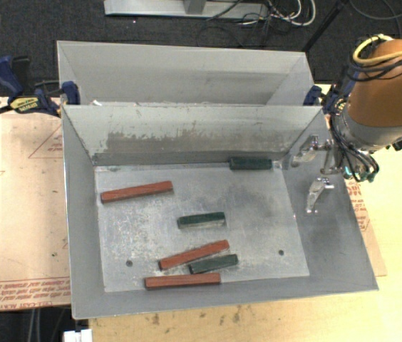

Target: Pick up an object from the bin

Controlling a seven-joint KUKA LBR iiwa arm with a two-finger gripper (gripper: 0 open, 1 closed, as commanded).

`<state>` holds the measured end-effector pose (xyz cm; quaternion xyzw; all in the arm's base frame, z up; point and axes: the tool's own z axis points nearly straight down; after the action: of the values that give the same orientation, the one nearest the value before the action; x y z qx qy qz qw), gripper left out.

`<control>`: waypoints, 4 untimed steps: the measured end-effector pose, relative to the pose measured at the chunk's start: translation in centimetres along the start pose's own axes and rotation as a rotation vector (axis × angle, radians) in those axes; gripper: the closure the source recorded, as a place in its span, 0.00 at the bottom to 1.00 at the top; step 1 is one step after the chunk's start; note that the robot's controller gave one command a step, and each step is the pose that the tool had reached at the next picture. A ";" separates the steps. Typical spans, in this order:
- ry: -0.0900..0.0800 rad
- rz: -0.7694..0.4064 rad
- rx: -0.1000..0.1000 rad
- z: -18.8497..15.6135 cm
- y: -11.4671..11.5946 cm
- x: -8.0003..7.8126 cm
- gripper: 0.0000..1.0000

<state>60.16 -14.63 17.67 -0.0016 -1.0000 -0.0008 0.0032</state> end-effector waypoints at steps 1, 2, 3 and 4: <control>-0.008 -0.002 0.001 -0.5 0.1 -0.2 0.00; -0.013 -0.069 0.004 3.3 4.0 -0.5 0.00; -0.009 -0.161 0.000 8.5 7.1 3.2 0.00; -0.005 -0.115 0.001 9.0 7.9 3.7 0.00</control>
Offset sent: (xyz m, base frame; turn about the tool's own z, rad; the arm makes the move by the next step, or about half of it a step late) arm 0.0069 0.1018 -0.0929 -0.1713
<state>56.43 -6.68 8.69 0.0561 -0.9984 -0.0005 0.0005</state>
